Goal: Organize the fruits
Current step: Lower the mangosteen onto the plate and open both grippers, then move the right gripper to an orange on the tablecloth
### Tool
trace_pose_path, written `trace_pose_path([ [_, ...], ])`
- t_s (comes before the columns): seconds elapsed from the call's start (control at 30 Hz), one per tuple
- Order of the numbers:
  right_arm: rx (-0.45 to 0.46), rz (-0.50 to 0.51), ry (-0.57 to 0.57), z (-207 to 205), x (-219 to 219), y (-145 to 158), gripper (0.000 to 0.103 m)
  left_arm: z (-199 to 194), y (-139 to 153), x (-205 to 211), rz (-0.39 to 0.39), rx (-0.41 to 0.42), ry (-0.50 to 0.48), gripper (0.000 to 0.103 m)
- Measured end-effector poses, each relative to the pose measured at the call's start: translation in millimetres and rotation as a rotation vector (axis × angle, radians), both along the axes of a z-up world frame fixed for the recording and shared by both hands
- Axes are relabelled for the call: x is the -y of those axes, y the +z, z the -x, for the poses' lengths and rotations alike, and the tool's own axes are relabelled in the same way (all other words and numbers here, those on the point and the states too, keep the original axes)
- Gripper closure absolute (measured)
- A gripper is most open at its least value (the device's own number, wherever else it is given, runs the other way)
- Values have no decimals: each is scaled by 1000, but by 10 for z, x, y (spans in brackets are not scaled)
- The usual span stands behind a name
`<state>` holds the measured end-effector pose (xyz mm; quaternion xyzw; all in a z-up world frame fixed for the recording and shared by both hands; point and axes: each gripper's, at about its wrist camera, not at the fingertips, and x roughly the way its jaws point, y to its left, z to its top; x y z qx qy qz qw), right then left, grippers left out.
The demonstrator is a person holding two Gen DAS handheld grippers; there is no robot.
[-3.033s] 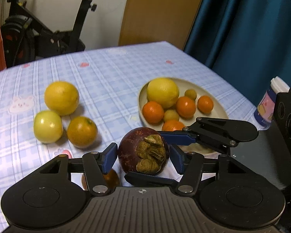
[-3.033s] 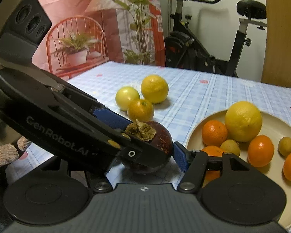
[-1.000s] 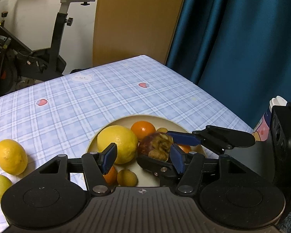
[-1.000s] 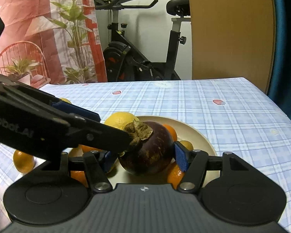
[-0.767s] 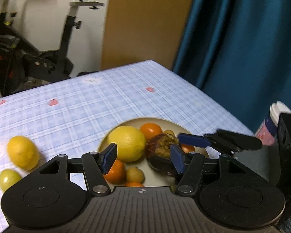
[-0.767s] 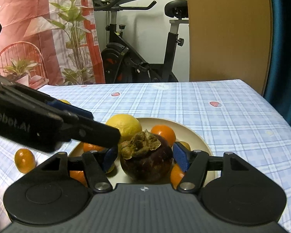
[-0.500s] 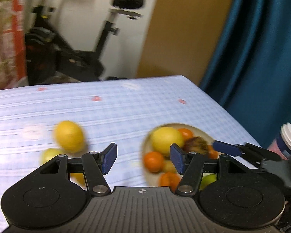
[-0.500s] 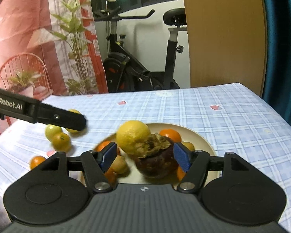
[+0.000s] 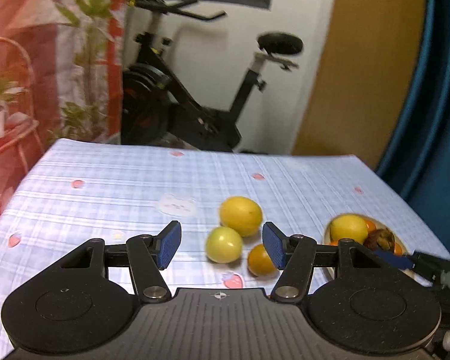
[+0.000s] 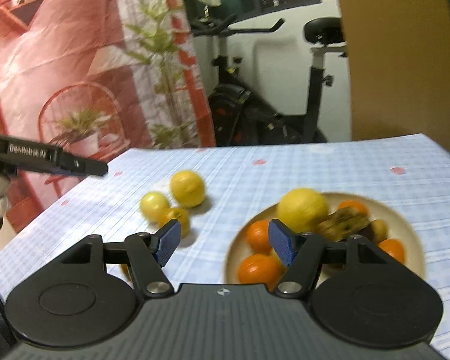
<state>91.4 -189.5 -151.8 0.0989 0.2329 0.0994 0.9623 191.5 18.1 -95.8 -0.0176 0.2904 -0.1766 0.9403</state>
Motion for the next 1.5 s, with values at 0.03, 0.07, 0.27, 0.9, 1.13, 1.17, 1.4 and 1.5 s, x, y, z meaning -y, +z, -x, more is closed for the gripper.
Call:
trace_pose_path([
  [0.03, -9, 4, 14, -8, -33, -10, 35, 18, -9, -26, 2, 9, 7, 40],
  [0.07, -21, 13, 28, -21, -74, -14, 35, 43, -10, -50, -1, 18, 10, 40],
  [0.27, -80, 63, 84, -116, -228, -46, 25, 79, -96, -124, 6, 17, 28, 41],
  [0.9, -113, 299, 160, -250, -833, -285, 3, 218, -627, -35, 114, -122, -124, 40],
  [1.13, -97, 315, 262, -305, -955, -355, 27, 182, -695, 17, 182, -191, -177, 41],
  [1.17, -96, 314, 273, -322, -965, -360, 28, 173, -707, 22, 191, -202, -183, 41],
  [1.4, -114, 281, 313, -453, -1003, -423, 42, 93, -794, 91, 207, -243, -189, 43],
  [1.5, -118, 268, 313, -484, -1000, -430, 47, 71, -825, 128, 203, -251, -196, 55],
])
